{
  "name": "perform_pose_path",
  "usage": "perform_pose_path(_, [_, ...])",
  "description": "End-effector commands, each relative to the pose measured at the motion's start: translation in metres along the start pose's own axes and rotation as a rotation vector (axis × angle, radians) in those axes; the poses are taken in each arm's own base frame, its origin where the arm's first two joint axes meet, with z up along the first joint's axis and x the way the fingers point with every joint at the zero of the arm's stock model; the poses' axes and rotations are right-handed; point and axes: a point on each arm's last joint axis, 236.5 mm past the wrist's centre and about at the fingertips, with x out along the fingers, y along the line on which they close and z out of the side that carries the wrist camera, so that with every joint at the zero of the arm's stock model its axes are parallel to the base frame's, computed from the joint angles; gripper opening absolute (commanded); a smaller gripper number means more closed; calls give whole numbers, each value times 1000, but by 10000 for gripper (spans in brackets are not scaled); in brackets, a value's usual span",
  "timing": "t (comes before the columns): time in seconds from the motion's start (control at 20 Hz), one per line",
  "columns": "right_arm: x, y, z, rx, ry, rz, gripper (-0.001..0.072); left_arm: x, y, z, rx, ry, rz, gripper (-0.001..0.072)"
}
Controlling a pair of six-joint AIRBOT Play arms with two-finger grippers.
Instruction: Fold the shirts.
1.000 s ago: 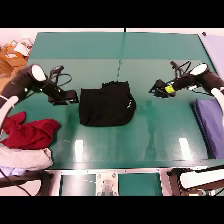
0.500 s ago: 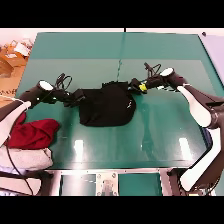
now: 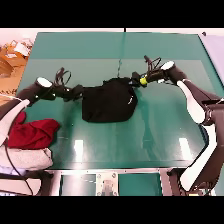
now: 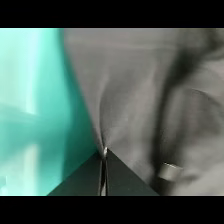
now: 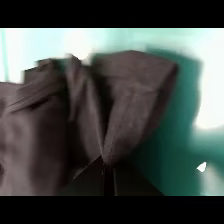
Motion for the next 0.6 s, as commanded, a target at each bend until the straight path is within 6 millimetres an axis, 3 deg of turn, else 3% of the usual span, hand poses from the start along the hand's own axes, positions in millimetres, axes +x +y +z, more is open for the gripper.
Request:
perform_pose_path(0.0, [-49,42,19,-114,-11,53,23,-57,-62,49,183,-158,-63,19])
perform_pose_path(0.15, [-112,108,27,-299,-51,83,23,-146,-146,87,346,-358,-159,19])
perform_pose_path(0.3, [-173,170,13,-462,-117,87,23,-240,-220,91,506,-521,-240,19])
perform_pose_path(0.35, [-189,186,5,-506,-130,84,23,-262,-234,86,552,-551,-242,19])
perform_pose_path(0.45, [-219,200,-6,-538,-171,26,23,-286,-233,73,620,-553,-167,19])
perform_pose_path(0.55, [-252,191,-7,-505,-233,-93,23,-288,-188,64,550,-485,29,19])
